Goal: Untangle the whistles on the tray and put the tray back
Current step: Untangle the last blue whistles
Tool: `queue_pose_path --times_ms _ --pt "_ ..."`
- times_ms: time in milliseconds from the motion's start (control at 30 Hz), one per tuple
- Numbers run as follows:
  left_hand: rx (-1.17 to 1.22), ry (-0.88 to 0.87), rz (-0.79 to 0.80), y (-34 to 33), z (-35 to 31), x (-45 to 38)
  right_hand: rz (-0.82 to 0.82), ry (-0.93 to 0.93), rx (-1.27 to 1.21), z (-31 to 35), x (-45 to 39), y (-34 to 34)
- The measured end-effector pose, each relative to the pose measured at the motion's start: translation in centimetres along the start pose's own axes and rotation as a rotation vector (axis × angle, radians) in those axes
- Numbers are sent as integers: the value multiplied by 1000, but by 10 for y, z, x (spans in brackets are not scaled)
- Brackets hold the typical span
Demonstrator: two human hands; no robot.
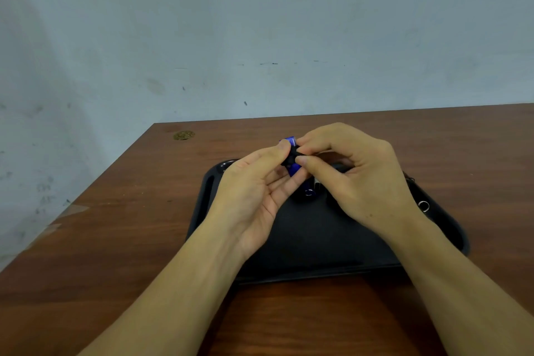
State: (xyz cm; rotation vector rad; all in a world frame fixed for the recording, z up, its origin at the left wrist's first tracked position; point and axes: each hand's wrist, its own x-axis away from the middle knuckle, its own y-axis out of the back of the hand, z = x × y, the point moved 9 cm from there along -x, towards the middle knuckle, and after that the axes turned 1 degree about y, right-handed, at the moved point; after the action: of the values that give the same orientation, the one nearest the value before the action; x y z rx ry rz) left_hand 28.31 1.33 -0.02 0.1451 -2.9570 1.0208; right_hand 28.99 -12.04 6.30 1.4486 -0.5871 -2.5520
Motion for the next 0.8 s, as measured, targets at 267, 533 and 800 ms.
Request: queue_pose_path --times_ms 267,533,800 --pt "36 -16 48 -7 -3 1 -45 -146 -68 -12 2 5" --pt "-190 -345 98 -14 -23 6 -62 -441 -460 -31 3 0" --pt "-678 -731 120 -28 -47 27 -16 -757 -764 -47 17 -18"
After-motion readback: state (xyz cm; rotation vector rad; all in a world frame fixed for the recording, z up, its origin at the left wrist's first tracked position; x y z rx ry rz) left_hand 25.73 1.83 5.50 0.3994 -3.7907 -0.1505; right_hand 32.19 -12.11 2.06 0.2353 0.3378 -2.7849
